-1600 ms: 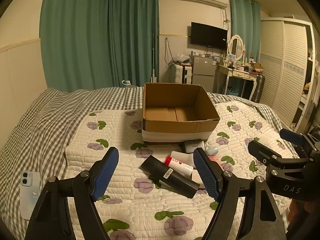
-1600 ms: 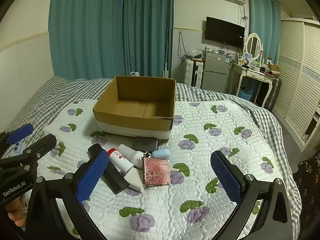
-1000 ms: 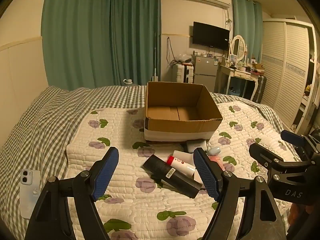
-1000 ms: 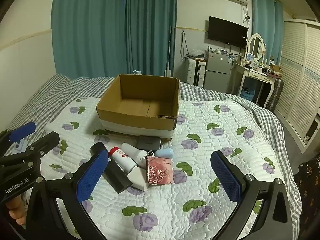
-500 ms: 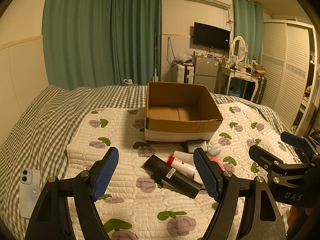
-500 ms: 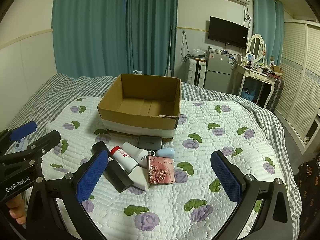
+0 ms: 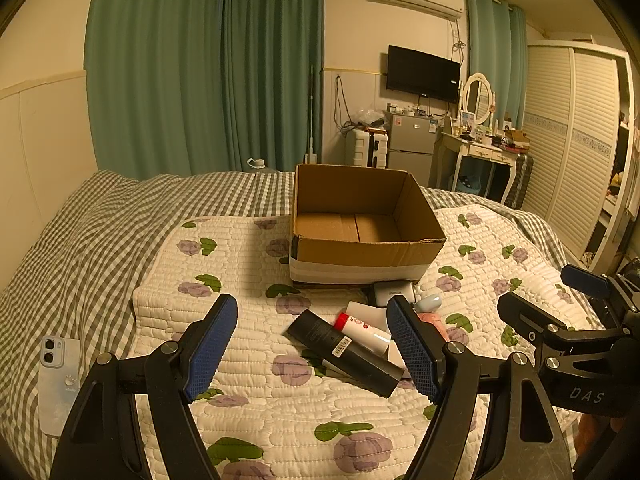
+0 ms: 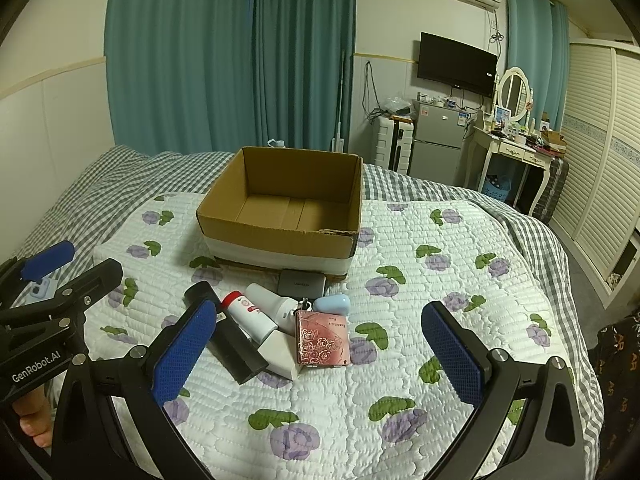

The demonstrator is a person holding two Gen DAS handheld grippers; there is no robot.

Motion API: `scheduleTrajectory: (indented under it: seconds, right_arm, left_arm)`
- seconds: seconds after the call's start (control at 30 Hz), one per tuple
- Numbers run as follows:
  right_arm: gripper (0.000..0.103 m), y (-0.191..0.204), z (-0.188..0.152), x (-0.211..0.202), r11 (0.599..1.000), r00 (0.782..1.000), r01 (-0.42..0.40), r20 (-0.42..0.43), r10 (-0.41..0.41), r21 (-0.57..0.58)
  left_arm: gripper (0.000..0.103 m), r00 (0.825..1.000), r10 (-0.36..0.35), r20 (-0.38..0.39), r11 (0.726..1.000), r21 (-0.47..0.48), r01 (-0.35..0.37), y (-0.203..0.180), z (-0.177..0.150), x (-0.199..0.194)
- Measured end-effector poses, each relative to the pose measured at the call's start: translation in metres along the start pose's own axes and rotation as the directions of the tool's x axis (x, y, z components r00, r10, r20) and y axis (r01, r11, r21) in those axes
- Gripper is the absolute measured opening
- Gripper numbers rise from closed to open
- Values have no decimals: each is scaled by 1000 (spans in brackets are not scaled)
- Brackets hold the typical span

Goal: Organize rigid objects

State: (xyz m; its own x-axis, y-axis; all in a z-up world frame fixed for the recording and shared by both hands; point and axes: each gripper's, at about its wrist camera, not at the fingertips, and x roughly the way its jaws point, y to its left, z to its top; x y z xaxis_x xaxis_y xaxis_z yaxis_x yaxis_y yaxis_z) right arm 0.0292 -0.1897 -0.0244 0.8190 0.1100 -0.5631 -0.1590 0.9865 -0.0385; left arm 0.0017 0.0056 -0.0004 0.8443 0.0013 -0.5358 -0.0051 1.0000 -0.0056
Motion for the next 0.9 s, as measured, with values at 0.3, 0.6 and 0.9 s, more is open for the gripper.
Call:
scheduleTrajectory:
  seconds: [0.3,0.6,0.9]
  right_arm:
    - [103,0,-1,-1,1000,1000,0,-2,0,0]
    - [103,1,-1,0,1000,1000,-3,-4,3,-2]
    - [103,1,-4,1,1000,1000,-5,-7,5,-3]
  left_arm:
    - [80,1000,0,1,1000,-1,0,0,0,0]
    - [80,1000,0,3,1000,-4,0,3,-2,1]
    - [80,1000,-1,2,1000,-4,1,2,-2,1]
